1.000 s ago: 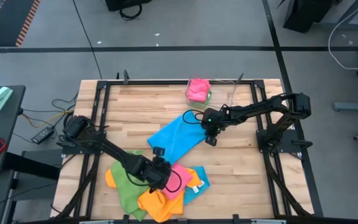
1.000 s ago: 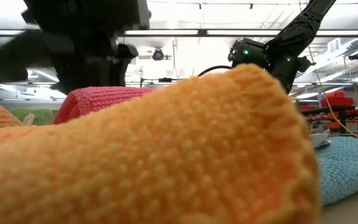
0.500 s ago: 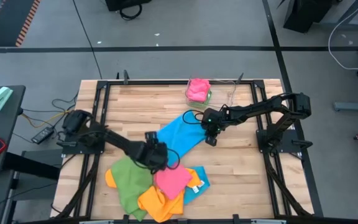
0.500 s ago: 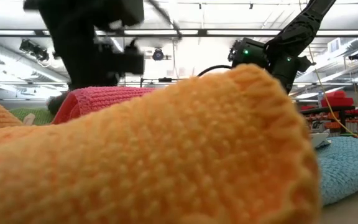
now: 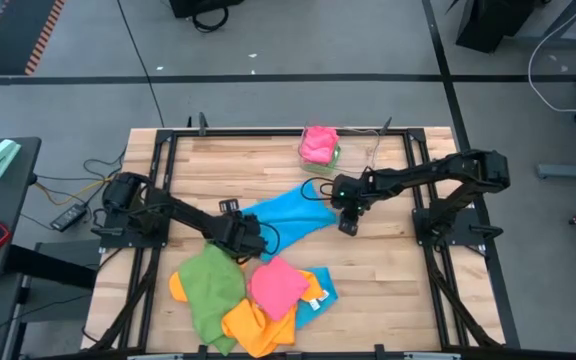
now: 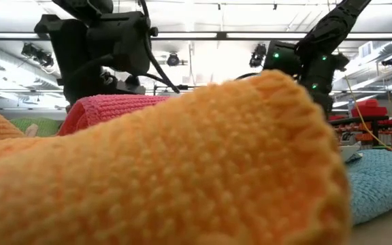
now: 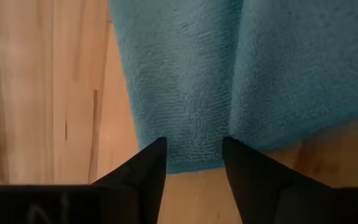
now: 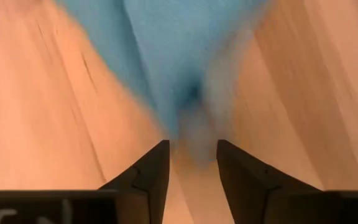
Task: Fold microfiber towels
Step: Fold the top blue towel
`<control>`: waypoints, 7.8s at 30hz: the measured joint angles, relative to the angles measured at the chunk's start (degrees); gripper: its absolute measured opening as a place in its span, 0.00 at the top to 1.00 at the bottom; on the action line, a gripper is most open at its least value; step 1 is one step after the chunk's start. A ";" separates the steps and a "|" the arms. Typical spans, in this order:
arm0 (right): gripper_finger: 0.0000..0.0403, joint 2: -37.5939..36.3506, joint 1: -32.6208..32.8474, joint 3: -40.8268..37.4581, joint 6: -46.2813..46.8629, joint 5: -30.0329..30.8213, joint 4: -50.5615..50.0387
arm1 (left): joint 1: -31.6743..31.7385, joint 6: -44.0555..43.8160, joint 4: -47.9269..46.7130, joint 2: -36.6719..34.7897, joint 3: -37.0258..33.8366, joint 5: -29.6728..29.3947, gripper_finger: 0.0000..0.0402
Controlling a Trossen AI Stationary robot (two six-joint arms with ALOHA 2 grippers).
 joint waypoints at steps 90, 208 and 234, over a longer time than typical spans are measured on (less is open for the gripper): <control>0.64 6.71 30.14 0.22 4.87 29.37 44.56 | 7.69 47.93 -6.35 1.22 13.50 17.84 0.98; 0.67 8.24 16.88 0.30 8.81 28.20 29.74 | 25.86 56.15 18.17 -6.58 0.69 26.08 0.75; 0.67 7.81 10.68 0.43 16.77 26.17 15.31 | 32.28 69.46 37.47 1.72 -1.78 19.37 0.83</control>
